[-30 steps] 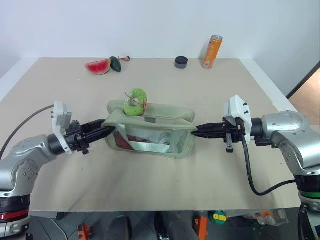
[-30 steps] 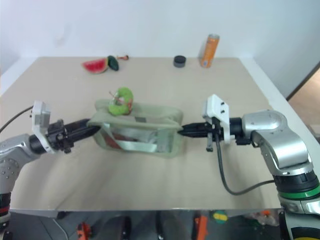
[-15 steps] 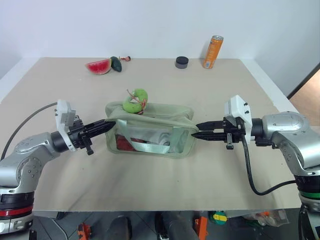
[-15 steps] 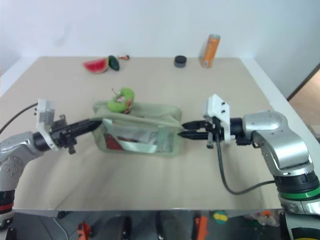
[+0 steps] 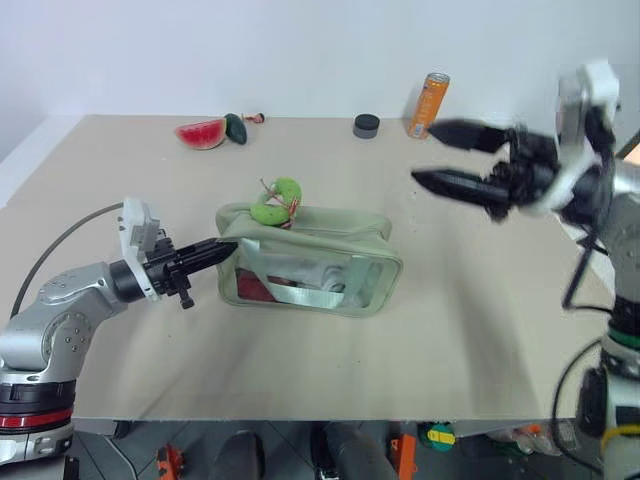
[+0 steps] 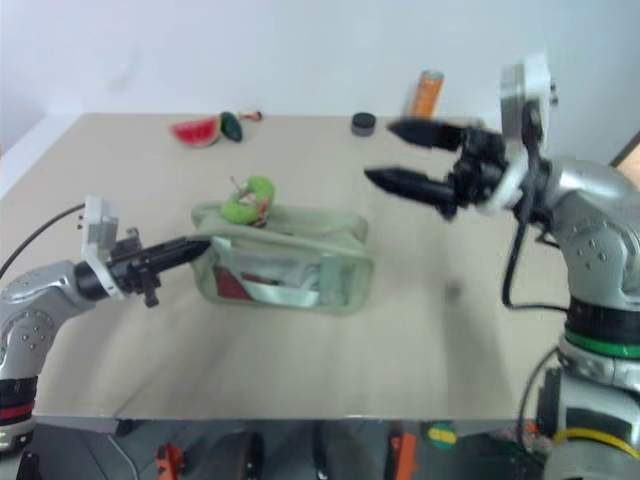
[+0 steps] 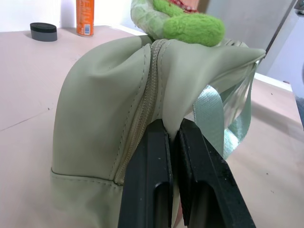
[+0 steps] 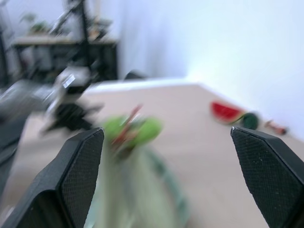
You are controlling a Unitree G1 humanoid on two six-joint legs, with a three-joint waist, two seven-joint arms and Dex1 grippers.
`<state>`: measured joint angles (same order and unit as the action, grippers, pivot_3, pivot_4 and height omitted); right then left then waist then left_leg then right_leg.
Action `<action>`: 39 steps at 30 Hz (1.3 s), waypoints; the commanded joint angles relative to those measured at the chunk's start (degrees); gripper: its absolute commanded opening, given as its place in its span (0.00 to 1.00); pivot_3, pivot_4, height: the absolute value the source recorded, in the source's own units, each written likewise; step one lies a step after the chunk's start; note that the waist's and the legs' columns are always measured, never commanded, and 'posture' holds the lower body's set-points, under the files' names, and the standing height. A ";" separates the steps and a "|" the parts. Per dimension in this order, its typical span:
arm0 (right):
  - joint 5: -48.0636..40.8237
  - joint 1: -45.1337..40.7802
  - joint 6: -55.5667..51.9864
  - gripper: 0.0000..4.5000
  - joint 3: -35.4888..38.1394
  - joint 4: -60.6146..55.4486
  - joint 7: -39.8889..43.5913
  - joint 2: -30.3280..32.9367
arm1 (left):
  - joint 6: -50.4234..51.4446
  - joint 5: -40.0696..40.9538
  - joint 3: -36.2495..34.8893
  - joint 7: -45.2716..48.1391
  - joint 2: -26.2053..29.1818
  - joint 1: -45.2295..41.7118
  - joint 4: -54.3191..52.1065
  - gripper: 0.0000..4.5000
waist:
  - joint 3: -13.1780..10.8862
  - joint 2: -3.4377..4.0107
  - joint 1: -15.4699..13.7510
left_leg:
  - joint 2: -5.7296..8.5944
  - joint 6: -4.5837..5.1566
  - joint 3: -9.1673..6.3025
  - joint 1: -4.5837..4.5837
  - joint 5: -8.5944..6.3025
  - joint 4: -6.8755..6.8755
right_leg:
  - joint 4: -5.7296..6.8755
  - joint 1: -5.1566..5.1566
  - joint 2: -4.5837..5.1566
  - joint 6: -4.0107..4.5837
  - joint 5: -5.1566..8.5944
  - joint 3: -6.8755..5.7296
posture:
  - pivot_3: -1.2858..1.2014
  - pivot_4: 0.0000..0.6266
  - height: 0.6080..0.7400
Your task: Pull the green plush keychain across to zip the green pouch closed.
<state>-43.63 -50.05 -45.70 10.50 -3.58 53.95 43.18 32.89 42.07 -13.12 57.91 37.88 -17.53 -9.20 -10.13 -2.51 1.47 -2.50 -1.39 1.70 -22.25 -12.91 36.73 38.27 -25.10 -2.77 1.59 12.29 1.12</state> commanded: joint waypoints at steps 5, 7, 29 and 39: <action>2.68 -17.05 -13.94 0.99 -4.60 15.34 -11.77 -9.04 | -2.07 -2.63 3.61 1.63 0.89 0.90 -2.60 0.00 | 0.01 0.07 -0.43 | 0.03 0.02 0.01 -0.28 0.01 -0.03 | -0.01 -0.17 0.11 0.18 -0.03 0.03 | 0.52 0.24 1.00; 2.53 -20.20 -17.22 0.99 -5.63 16.90 -12.92 -11.88 | -2.13 -2.59 3.71 1.44 0.74 1.29 -3.17 0.00 | 0.02 0.09 -0.45 | 0.06 0.08 0.01 -0.38 -0.03 -0.05 | -0.09 -0.21 0.18 0.20 -0.01 0.02 | 0.52 0.24 1.00; 2.84 -15.12 -24.11 0.99 -13.60 7.91 -11.75 -19.06 | -2.51 -1.96 3.31 -0.57 0.26 3.17 -5.01 0.00 | 0.04 0.09 -0.30 | 0.48 0.21 -0.09 -0.52 -0.13 0.11 | -0.14 -0.19 0.61 0.04 0.03 0.00 | 0.52 0.24 1.00; 3.09 -14.22 -22.99 0.36 -14.45 6.85 -10.28 -20.21 | -2.65 -1.88 3.11 -1.14 0.27 3.57 -5.22 0.00 | 0.04 0.09 -0.30 | 0.49 0.21 -0.11 -0.52 -0.13 0.11 | -0.15 -0.19 0.64 0.03 0.03 0.01 | 0.52 0.24 1.00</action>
<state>-40.21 -63.78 -69.60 -4.45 5.82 42.66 23.06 29.81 40.59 -11.18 56.68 38.08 -14.96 -13.72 -10.09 -2.42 1.17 -2.01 -1.17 1.60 -22.77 -13.04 36.84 38.12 -25.28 -2.14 1.63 12.31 1.13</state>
